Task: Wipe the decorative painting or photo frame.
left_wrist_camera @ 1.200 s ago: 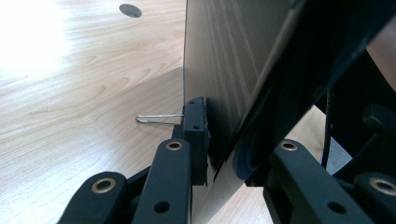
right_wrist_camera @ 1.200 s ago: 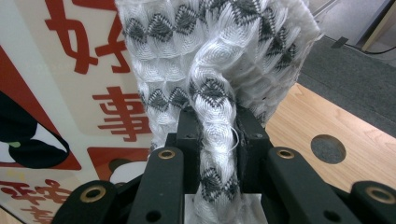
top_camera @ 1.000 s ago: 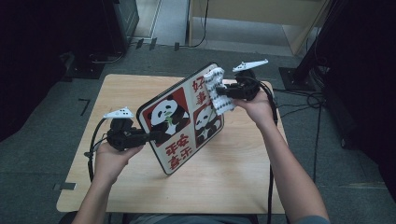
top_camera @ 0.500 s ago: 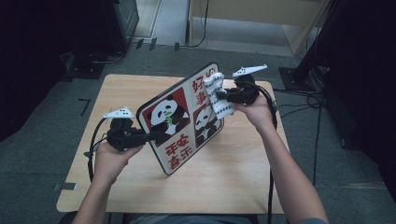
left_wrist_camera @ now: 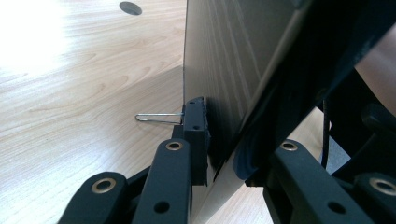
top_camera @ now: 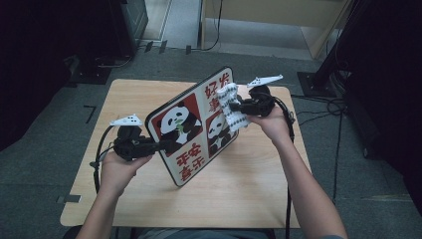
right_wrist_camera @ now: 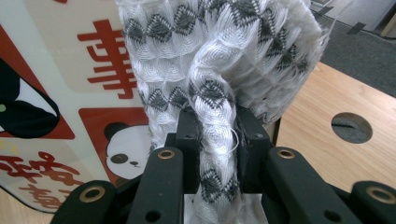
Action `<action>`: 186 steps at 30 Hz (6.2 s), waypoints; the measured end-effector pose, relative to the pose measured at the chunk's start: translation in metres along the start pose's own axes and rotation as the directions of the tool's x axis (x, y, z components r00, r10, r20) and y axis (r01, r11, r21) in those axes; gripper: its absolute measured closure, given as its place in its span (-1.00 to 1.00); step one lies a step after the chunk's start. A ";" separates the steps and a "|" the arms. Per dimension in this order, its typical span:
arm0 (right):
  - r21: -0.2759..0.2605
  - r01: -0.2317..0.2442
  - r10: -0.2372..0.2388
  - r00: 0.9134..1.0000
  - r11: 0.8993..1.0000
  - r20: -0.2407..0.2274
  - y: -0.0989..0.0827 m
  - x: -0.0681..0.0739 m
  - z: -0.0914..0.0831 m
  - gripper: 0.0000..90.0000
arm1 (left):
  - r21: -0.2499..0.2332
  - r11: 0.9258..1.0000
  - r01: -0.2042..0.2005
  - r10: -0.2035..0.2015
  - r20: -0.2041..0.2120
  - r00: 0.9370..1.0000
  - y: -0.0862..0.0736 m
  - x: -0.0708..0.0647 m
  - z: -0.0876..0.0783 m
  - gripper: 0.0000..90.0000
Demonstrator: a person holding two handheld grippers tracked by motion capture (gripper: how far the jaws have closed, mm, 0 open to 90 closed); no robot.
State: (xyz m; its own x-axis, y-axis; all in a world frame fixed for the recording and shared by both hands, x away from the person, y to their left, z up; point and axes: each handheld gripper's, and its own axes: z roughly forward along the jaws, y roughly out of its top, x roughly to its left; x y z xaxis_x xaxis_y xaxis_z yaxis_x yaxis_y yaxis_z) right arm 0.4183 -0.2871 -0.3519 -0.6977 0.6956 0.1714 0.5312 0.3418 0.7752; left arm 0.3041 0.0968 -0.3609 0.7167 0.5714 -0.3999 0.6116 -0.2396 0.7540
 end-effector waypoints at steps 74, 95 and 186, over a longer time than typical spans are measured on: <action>0.162 -0.120 0.123 0.992 0.979 -0.003 -0.095 -0.020 0.051 0.68 | 0.012 1.000 -0.022 0.022 0.011 1.000 0.002 0.000 0.001 0.70; 0.226 -0.163 0.164 0.986 0.960 0.011 -0.115 -0.027 0.068 0.67 | 0.014 0.999 -0.030 0.030 0.020 0.999 0.002 0.000 0.002 0.68; 0.005 0.151 -0.151 0.988 0.988 -0.037 0.085 0.055 -0.019 0.70 | 0.001 1.000 -0.015 0.015 0.036 0.999 -0.001 0.006 0.002 0.68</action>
State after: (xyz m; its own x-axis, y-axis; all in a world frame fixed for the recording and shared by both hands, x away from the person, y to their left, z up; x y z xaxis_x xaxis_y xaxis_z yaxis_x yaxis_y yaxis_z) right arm 0.4162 -0.2317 -0.2655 -0.7873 0.6120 0.0749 0.4221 0.4465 0.7890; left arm 0.3084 0.0990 -0.3652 0.7375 0.5390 -0.4069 0.6010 -0.2489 0.7595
